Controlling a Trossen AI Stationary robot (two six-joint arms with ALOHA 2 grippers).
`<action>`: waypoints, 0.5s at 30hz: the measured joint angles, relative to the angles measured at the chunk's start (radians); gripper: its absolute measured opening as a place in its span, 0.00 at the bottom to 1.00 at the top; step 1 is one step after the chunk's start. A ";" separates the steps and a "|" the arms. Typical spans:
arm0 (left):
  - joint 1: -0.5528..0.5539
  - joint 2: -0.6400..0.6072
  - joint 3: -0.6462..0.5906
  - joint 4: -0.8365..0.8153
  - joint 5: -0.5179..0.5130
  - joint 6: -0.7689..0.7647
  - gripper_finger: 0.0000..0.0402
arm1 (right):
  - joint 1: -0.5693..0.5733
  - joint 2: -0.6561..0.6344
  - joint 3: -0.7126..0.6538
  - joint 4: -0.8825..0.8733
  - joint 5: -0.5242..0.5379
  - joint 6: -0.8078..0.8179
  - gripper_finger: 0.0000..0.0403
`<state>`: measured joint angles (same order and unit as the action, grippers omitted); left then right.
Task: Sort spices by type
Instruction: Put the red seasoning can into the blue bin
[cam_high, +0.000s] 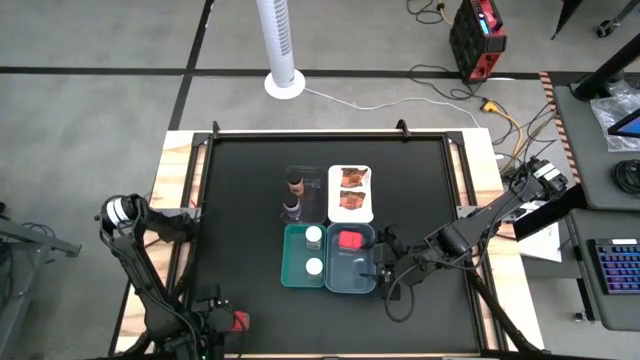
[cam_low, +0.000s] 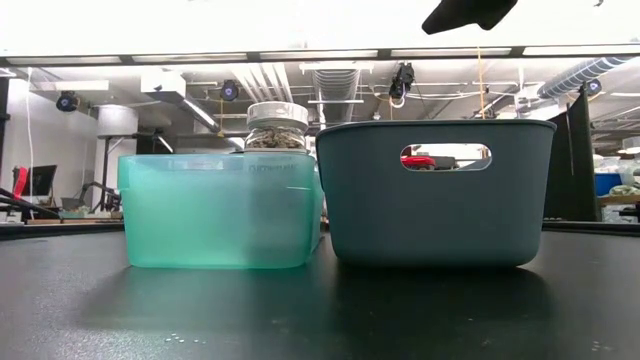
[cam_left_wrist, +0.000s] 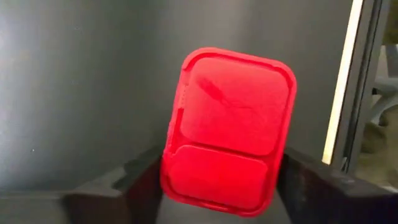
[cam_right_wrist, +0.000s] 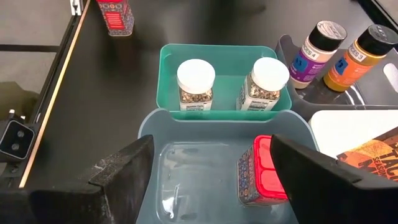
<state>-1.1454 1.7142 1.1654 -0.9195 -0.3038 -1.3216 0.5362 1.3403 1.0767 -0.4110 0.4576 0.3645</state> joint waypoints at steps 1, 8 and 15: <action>0.000 0.000 -0.001 0.002 0.000 0.000 0.59 | 0.000 0.000 0.000 0.000 0.000 0.000 0.77; 0.000 0.000 0.023 0.001 0.003 0.000 0.50 | 0.000 0.000 0.000 0.001 0.000 0.000 0.74; 0.000 0.000 0.153 -0.128 -0.050 -0.016 0.50 | 0.000 0.000 0.000 0.001 0.000 -0.004 0.77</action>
<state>-1.1458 1.7138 1.3183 -1.0473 -0.3534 -1.3372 0.5362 1.3407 1.0767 -0.4103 0.4576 0.3609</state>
